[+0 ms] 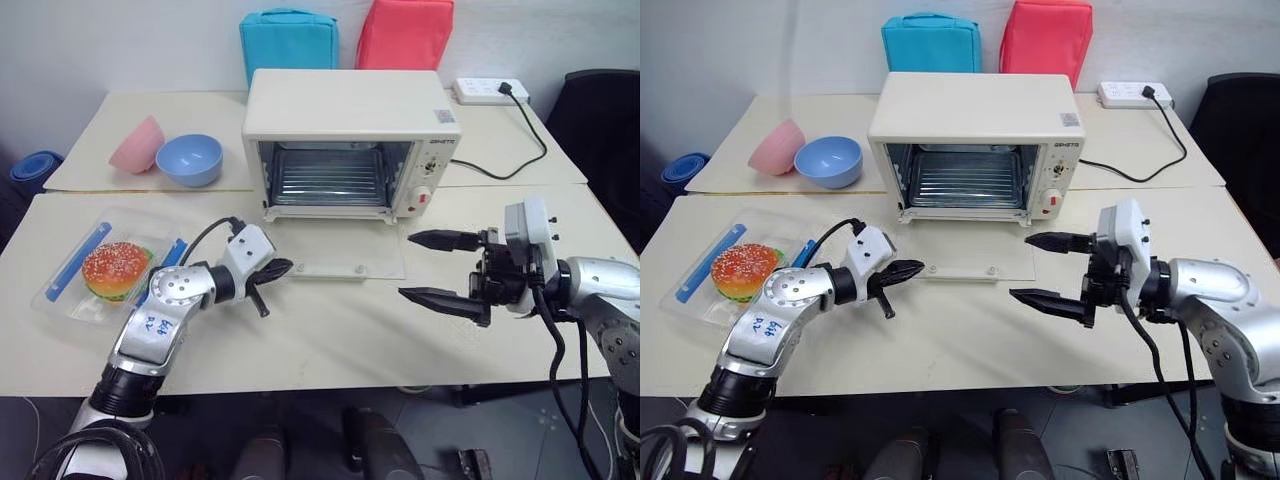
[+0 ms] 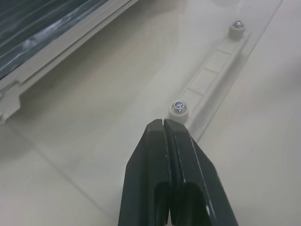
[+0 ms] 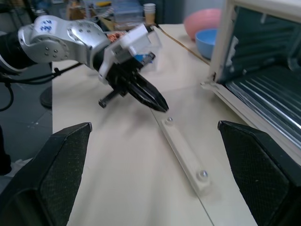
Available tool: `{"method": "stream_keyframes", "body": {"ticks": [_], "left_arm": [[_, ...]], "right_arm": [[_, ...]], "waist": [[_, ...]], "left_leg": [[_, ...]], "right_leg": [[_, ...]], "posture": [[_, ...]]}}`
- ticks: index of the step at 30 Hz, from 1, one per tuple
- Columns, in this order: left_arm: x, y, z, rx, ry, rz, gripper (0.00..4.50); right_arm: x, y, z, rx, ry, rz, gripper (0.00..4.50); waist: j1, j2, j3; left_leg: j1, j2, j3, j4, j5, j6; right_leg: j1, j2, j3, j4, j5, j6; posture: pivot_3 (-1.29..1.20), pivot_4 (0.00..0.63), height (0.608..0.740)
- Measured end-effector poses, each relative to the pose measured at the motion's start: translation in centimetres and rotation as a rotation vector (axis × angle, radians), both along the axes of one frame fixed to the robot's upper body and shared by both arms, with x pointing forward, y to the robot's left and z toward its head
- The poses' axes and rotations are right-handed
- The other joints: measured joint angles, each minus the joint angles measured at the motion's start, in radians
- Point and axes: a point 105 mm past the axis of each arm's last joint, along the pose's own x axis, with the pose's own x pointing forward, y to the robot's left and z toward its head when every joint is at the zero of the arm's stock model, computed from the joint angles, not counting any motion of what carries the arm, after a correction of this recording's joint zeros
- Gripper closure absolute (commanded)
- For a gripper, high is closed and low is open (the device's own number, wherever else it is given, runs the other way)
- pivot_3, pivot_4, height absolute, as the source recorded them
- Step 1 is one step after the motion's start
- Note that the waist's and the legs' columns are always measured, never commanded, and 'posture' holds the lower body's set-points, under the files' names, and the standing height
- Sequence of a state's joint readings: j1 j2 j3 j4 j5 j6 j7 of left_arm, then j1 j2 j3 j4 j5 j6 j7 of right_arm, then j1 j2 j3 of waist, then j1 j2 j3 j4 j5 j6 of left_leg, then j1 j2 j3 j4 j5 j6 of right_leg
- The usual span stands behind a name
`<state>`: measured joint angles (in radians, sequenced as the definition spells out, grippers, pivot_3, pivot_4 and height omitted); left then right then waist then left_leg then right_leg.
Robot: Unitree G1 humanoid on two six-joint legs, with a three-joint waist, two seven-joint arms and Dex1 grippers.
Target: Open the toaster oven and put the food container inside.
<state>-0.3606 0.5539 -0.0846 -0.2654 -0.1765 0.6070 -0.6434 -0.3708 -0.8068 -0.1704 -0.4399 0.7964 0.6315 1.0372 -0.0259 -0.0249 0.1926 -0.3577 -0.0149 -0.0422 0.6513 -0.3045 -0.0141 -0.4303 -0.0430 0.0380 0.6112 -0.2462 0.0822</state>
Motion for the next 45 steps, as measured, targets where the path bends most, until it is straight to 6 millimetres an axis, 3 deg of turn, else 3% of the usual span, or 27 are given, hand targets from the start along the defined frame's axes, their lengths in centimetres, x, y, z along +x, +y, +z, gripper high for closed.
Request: {"method": "stream_keyframes", "body": {"ticks": [3,6,11,16,21,24,26,29,39,42,45], "left_arm": [[-1.4,1.5,1.7,-0.159,0.013,0.081,3.89],[-4.2,3.6,3.8,-0.288,-0.033,0.181,3.04],[-8.2,6.9,4.9,-0.503,-0.073,0.427,1.55],[-10.8,9.2,6.2,-0.712,-0.154,0.668,0.03],[-12.2,12.7,5.6,-0.848,-0.174,0.953,0.03],[-13.2,15.7,4.2,-0.921,-0.135,1.163,0.03],[-13.4,16.6,3.6,-0.948,-0.112,1.217,0.03],[-13.8,20.5,1.4,-0.99,-0.028,1.458,0.03],[-9.5,21.0,-0.7,-0.978,0.22,1.543,0.03],[-8.9,21.0,-1.3,-0.985,0.284,1.569,0.56],[-8.4,21.2,-2.1,-0.979,0.344,1.607,1.43]], "right_arm": [[0.4,1.0,0.9,0.016,-0.021,0.052,0.0],[1.2,1.5,1.0,0.016,-0.02,0.093,0.0],[2.5,2.4,0.3,0.011,0.005,0.159,0.0],[3.7,3.4,0.1,0.005,0.0,0.211,0.0],[4.2,3.9,0.1,0.017,0.008,0.236,0.0],[4.4,3.9,-0.1,0.014,0.004,0.243,0.0],[4.4,3.9,-0.1,0.012,0.005,0.243,0.0],[4.4,4.0,-0.1,0.015,0.004,0.244,0.0],[3.4,3.3,-0.7,0.019,0.008,0.163,0.0],[3.1,3.0,-0.7,0.028,0.01,0.137,0.0],[3.0,2.9,-0.7,0.03,0.006,0.11,0.0]], "waist": [[-0.002,0.0,0.0],[-0.004,0.0,0.0],[0.004,0.0,0.0],[0.015,0.0,0.0],[0.022,0.0,0.0],[0.024,0.0,0.0],[0.024,0.0,0.0],[0.025,0.0,0.0],[0.029,-0.001,0.0],[0.024,-0.001,0.0],[0.025,-0.001,0.0]], "left_leg": [[-0.001,0.001,0.0,0.0,-0.001,-0.001],[-0.001,0.001,0.0,0.0,-0.002,-0.001],[0.0,0.001,-0.002,0.002,-0.002,-0.001],[0.001,0.001,-0.001,0.005,-0.002,-0.001],[0.002,0.001,-0.001,0.006,-0.002,-0.001],[0.002,0.001,-0.001,0.005,-0.002,-0.001],[0.002,0.001,-0.001,0.005,-0.002,-0.002],[0.002,0.001,-0.001,0.005,-0.002,-0.002],[0.001,0.0,-0.001,0.002,-0.003,-0.002],[0.002,0.001,0.0,0.0,-0.003,-0.003],[0.002,0.002,-0.002,-0.001,-0.003,-0.004]], "right_leg": [[0.0,-0.002,0.0,-0.002,0.0,0.0],[0.0,-0.002,0.002,-0.003,0.0,-0.001],[0.002,-0.002,0.001,-0.003,-0.001,-0.001],[0.005,-0.001,0.0,-0.003,0.0,-0.002],[0.005,0.0,0.001,-0.003,0.0,-0.003],[0.004,0.0,0.001,-0.003,-0.001,-0.003],[0.004,0.0,0.0,-0.003,-0.001,-0.003],[0.005,0.0,-0.002,-0.003,-0.001,-0.004],[0.004,-0.001,-0.002,-0.004,-0.001,-0.003],[0.003,-0.001,-0.002,-0.004,-0.001,-0.004],[0.002,0.0,-0.002,-0.004,-0.001,-0.005]], "posture": [[0.0,0.15,0.74],[0.0,0.15,0.74],[0.0,0.15,0.74],[0.0,0.15,0.74],[0.0,0.15,0.74],[0.0,0.15,0.74],[0.0,0.15,0.74],[0.0,0.15,0.74],[0.0,0.15,0.74],[0.0,0.15,0.74],[0.0,0.15,0.74]]}}
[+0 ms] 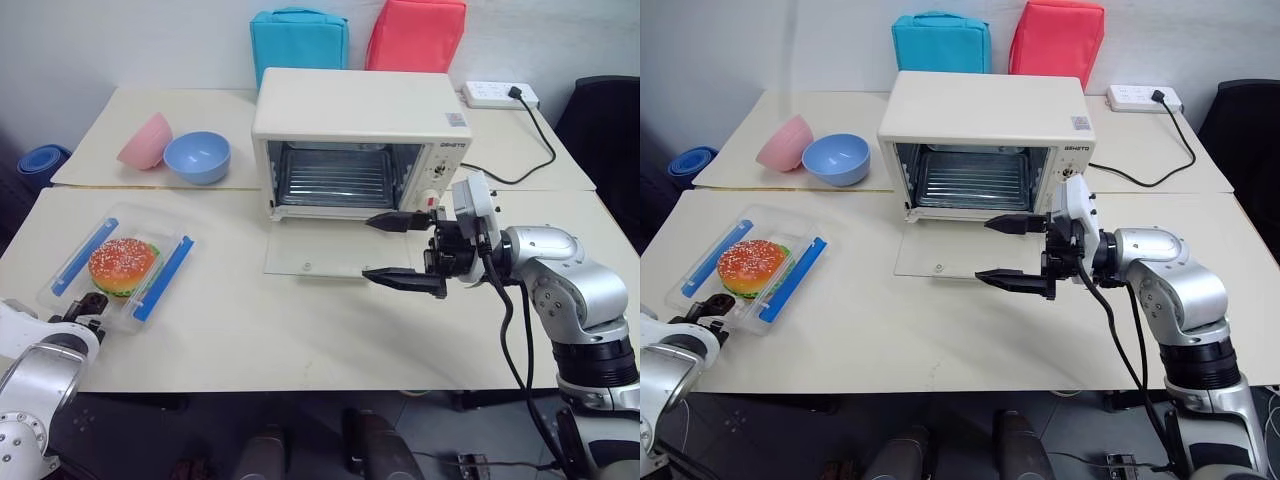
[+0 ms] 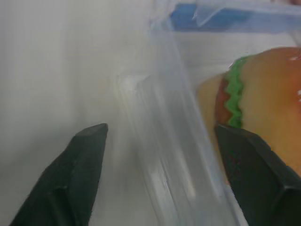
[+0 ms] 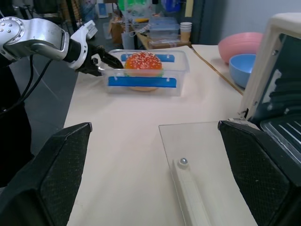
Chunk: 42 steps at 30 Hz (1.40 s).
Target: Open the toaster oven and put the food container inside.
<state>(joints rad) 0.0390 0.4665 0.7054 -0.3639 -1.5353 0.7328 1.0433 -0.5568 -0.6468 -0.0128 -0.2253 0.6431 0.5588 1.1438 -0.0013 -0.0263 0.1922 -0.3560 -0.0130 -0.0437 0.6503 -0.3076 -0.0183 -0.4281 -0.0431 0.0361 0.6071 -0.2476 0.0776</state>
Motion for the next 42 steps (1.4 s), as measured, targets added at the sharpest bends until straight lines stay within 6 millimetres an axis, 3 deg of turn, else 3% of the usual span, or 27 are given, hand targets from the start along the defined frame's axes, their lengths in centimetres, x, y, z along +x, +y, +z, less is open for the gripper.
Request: {"method": "stream_keyframes", "body": {"ticks": [11,17,21,26,29,32,34,42], "left_arm": [[1.2,0.8,1.6,0.033,0.025,-0.025,4.37],[2.8,0.9,3.2,0.198,0.082,-0.257,4.37],[4.1,-0.8,4.9,0.237,0.031,-0.464,4.37],[5.9,-5.0,7.4,0.32,-0.017,-0.769,4.37],[7.2,-7.9,7.9,0.349,-0.019,-0.894,4.37],[9.2,-11.7,8.5,0.354,-0.045,-1.014,4.37],[10.6,-14.2,8.7,0.35,-0.036,-1.079,4.37],[14.4,-19.4,8.7,0.361,0.051,-1.177,4.37]], "right_arm": [[0.1,-0.9,0.5,0.002,-0.016,-0.057,0.0],[-0.4,-1.8,0.6,0.007,0.059,-0.053,0.0],[-0.5,-2.0,0.7,0.0,0.036,-0.073,0.0],[-0.2,-2.6,-0.2,-0.01,0.05,-0.126,0.0],[-0.4,-2.9,-0.5,-0.01,0.052,-0.15,0.0],[-0.7,-3.6,-0.8,-0.008,0.054,-0.186,0.0],[-1.0,-4.4,-1.0,-0.005,0.058,-0.215,0.0],[-1.9,-6.5,-1.0,-0.013,0.033,-0.319,0.0]], "waist": [[0.001,0.0,0.0],[0.0,0.0,0.0],[0.0,0.0,0.0],[0.001,0.001,0.001],[0.002,0.001,0.001],[0.011,0.001,0.001],[0.019,0.001,0.001],[0.022,0.001,0.001]], "left_leg": [[0.001,0.0,0.0,-0.001,0.001,-0.002],[0.0,0.0,0.0,-0.002,0.001,-0.002],[-0.001,0.001,-0.001,-0.003,0.001,-0.002],[-0.005,0.001,-0.002,-0.004,0.0,-0.002],[-0.008,0.001,-0.004,-0.004,0.0,-0.002],[-0.016,-0.001,-0.004,-0.001,0.001,-0.003],[-0.017,-0.002,-0.002,-0.001,0.001,-0.003],[-0.016,-0.007,0.002,-0.001,0.002,-0.003]], "right_leg": [[0.0,0.0,0.0,0.0,0.0,-0.002],[0.0,0.001,-0.003,-0.002,-0.001,-0.003],[-0.001,0.0,-0.003,-0.005,-0.001,-0.003],[-0.003,-0.001,-0.001,-0.007,-0.001,-0.003],[-0.005,-0.001,-0.001,-0.008,0.0,-0.002],[-0.013,-0.001,-0.001,-0.005,0.001,0.0],[-0.015,-0.001,-0.002,-0.004,0.001,0.001],[-0.016,0.001,-0.003,0.0,0.002,0.002]], "posture": [[0.0,0.15,0.74],[0.0,0.15,0.74],[0.0,0.15,0.74],[0.0,0.15,0.74],[0.0,0.15,0.74],[0.0,0.15,0.74],[0.0,0.15,0.74],[0.0,0.15,0.74]]}}
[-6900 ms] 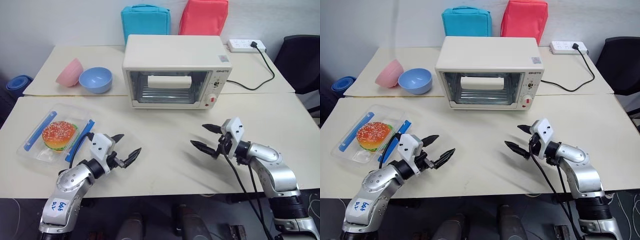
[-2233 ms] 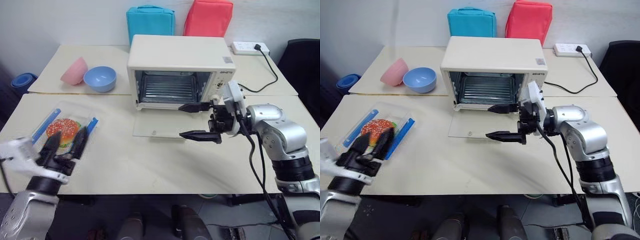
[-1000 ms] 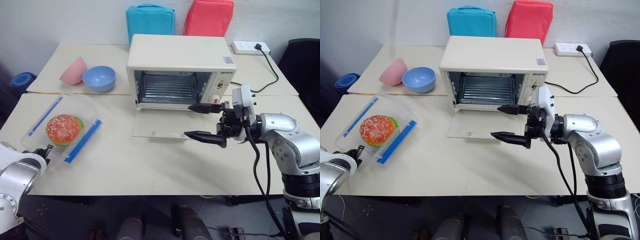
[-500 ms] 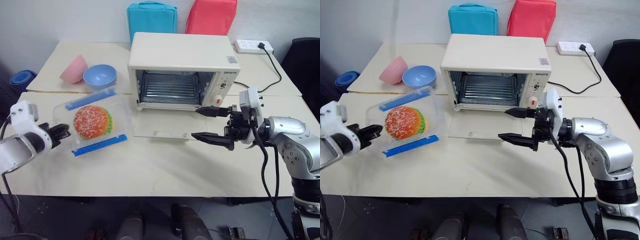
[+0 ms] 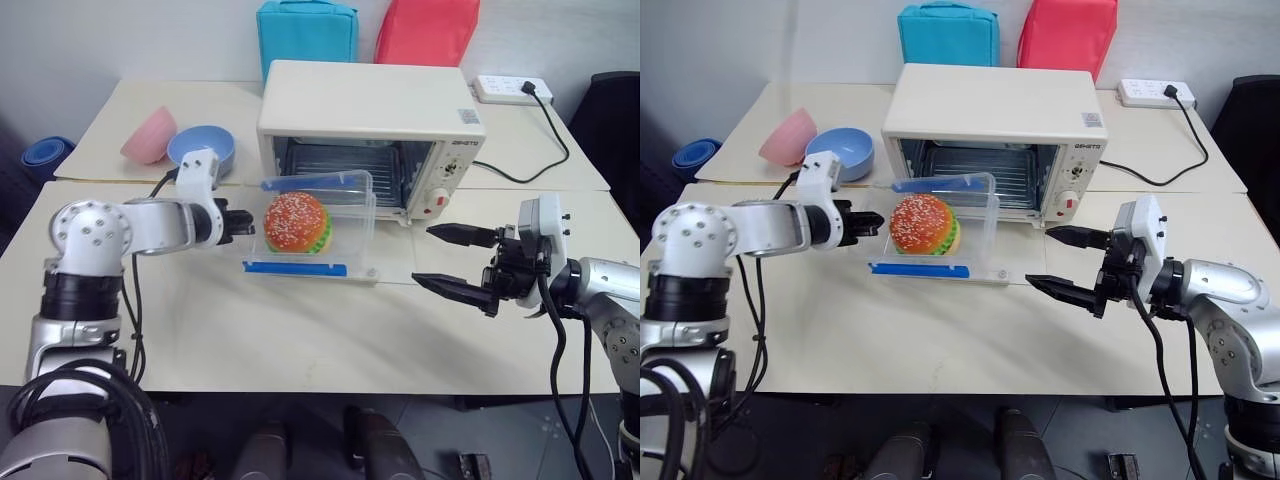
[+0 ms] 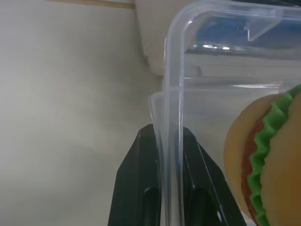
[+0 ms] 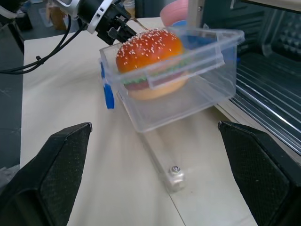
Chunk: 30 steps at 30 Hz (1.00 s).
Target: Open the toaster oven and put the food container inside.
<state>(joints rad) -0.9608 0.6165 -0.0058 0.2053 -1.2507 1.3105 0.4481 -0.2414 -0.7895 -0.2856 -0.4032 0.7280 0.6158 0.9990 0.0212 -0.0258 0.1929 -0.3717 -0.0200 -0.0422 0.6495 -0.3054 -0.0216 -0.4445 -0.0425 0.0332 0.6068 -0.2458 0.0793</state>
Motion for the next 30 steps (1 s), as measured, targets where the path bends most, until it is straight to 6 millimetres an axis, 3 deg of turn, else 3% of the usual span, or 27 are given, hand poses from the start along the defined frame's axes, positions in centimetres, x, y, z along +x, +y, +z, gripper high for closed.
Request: {"method": "stream_keyframes", "body": {"ticks": [5,6,10,13,18,22,26,30], "left_arm": [[1.3,-3.0,0.0,-0.015,0.039,-0.052,4.37],[1.5,-3.6,0.0,-0.016,0.046,-0.062,3.71],[2.1,-4.1,0.5,-0.012,0.03,-0.061,2.57],[2.4,-3.2,0.7,-0.011,0.016,-0.03,1.69],[2.1,-2.3,1.5,-0.073,-0.045,-0.035,1.69],[0.1,-0.8,3.7,-0.224,-0.184,-0.133,1.69],[-3.6,1.3,5.8,-0.351,-0.341,-0.323,2.61],[-8.7,1.5,4.3,-0.318,-0.343,-0.626,3.85]], "right_arm": [[-0.5,0.0,-0.1,-0.004,-0.013,-0.031,0.0],[-0.6,0.0,-0.2,-0.007,-0.016,-0.04,0.0],[-0.4,-0.1,-0.3,-0.004,-0.02,-0.068,0.0],[-0.2,-0.3,-0.3,-0.003,-0.026,-0.094,0.0],[-0.2,-0.4,-0.4,-0.002,-0.031,-0.11,0.0],[-0.6,-0.7,-0.7,-0.021,-0.01,-0.096,0.0],[-1.1,-0.4,-0.6,-0.011,0.006,-0.061,0.98],[-1.9,0.4,-1.4,-0.008,0.049,-0.014,2.34]], "waist": [[-0.002,0.0,0.0],[-0.001,0.0,0.0],[-0.008,0.0,0.0],[-0.016,-0.001,0.0],[-0.022,-0.001,0.0],[-0.027,-0.001,0.0],[-0.026,-0.001,0.0],[-0.024,-0.001,0.0]], "left_leg": [[0.001,-0.001,0.0,0.001,0.001,0.0],[0.001,-0.001,0.0,0.001,0.001,0.0],[0.001,-0.001,0.001,0.001,0.003,-0.002],[0.002,-0.001,0.0,0.001,0.003,-0.002],[0.002,0.0,0.0,0.001,0.005,-0.007],[0.002,0.002,0.0,0.0,0.006,-0.008],[0.002,0.002,0.001,0.0,0.006,-0.008],[0.003,0.003,0.001,0.001,0.005,-0.004]], "right_leg": [[0.0,0.0,0.001,0.002,0.0,0.001],[0.0,0.0,0.001,0.002,0.0,0.001],[0.0,0.0,0.001,0.003,0.0,0.001],[0.0,0.0,0.001,0.004,0.0,0.001],[0.0,-0.001,0.001,0.005,0.001,0.001],[-0.001,0.0,0.002,0.005,0.001,0.001],[0.0,0.0,0.002,0.006,0.0,0.0],[0.0,0.0,0.002,0.006,-0.001,-0.001]], "posture": [[0.0,0.15,0.74],[0.0,0.15,0.74],[0.0,0.15,0.74],[0.0,0.15,0.74],[0.0,0.15,0.74],[0.0,0.15,0.74],[0.0,0.15,0.74],[0.0,0.15,0.74]]}}
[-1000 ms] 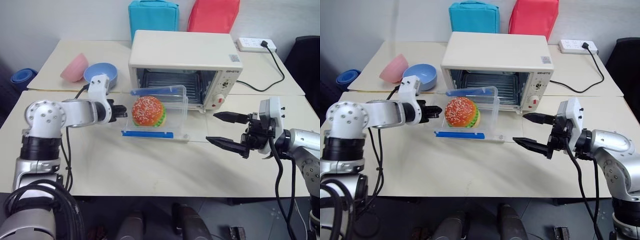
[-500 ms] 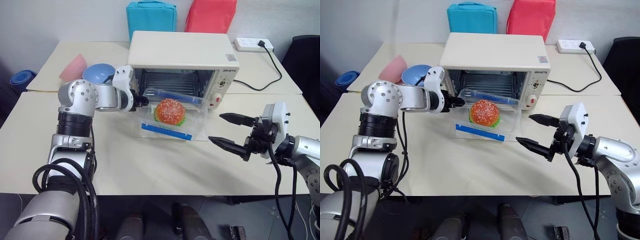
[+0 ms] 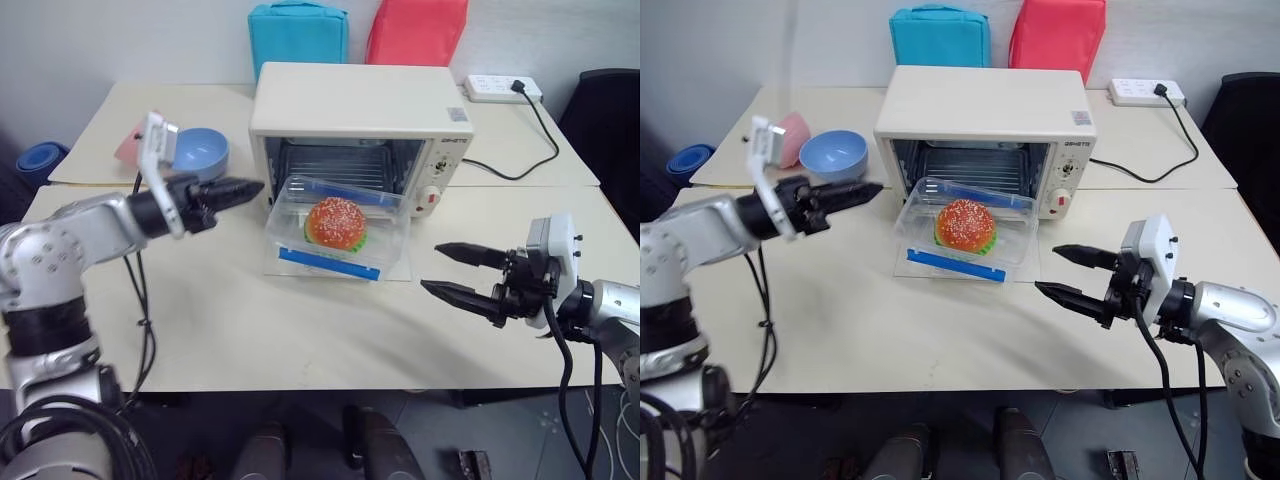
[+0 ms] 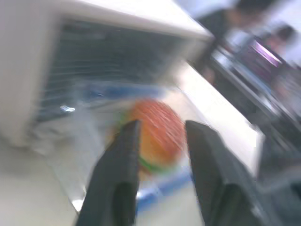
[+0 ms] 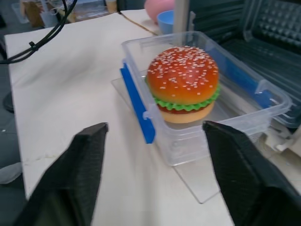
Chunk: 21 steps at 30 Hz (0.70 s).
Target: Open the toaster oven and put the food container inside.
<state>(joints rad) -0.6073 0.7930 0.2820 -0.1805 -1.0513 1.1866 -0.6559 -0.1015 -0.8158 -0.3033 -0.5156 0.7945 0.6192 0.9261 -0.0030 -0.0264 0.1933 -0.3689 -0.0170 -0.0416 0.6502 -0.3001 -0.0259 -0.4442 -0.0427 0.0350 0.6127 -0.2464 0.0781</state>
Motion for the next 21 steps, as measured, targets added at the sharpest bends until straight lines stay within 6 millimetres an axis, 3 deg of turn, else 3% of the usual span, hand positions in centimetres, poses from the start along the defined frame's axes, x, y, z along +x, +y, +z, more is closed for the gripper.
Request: {"method": "stream_keyframes", "body": {"ticks": [2,6,14,18,21], "left_arm": [[-1.2,-0.4,-1.2,0.052,0.0,-0.104,4.49],[-1.5,-1.3,-3.3,0.135,-0.031,-0.185,4.5],[1.8,-3.5,-7.9,0.284,-0.089,-0.138,4.5],[3.4,-5.0,-7.8,0.281,-0.147,-0.114,4.5],[5.6,-5.9,-7.4,0.26,-0.177,-0.029,4.5]], "right_arm": [[-0.2,0.8,-0.6,0.003,0.023,0.029,3.1],[-0.2,2.6,-2.4,0.009,0.071,0.07,4.45],[3.0,4.2,-5.1,-0.064,0.055,-0.008,4.48],[5.9,4.6,-4.8,-0.067,-0.008,-0.091,4.48],[8.6,4.6,-4.4,-0.068,-0.061,-0.175,4.48]], "waist": [[0.005,0.0,0.0],[0.005,0.0,0.0],[0.0,0.0,0.0],[0.002,0.0,0.0],[0.001,0.0,0.0]], "left_leg": [[-0.001,-0.003,0.0,0.0,0.002,0.006],[-0.001,-0.002,-0.002,0.0,0.004,0.009],[-0.002,-0.004,-0.001,0.0,0.003,0.011],[-0.002,-0.004,-0.001,0.0,0.003,0.011],[-0.002,-0.004,0.0,0.001,0.003,0.011]], "right_leg": [[0.002,0.0,0.0,-0.001,-0.001,-0.002],[0.007,-0.002,0.001,-0.009,-0.002,-0.007],[0.003,-0.001,0.001,-0.006,0.005,0.005],[0.001,-0.001,0.001,-0.002,0.005,0.005],[0.001,-0.001,0.001,-0.001,0.005,0.005]], "posture": [[0.0,0.15,0.74],[0.0,0.15,0.74],[0.0,0.15,0.74],[0.0,0.15,0.74],[0.0,0.15,0.74]]}}
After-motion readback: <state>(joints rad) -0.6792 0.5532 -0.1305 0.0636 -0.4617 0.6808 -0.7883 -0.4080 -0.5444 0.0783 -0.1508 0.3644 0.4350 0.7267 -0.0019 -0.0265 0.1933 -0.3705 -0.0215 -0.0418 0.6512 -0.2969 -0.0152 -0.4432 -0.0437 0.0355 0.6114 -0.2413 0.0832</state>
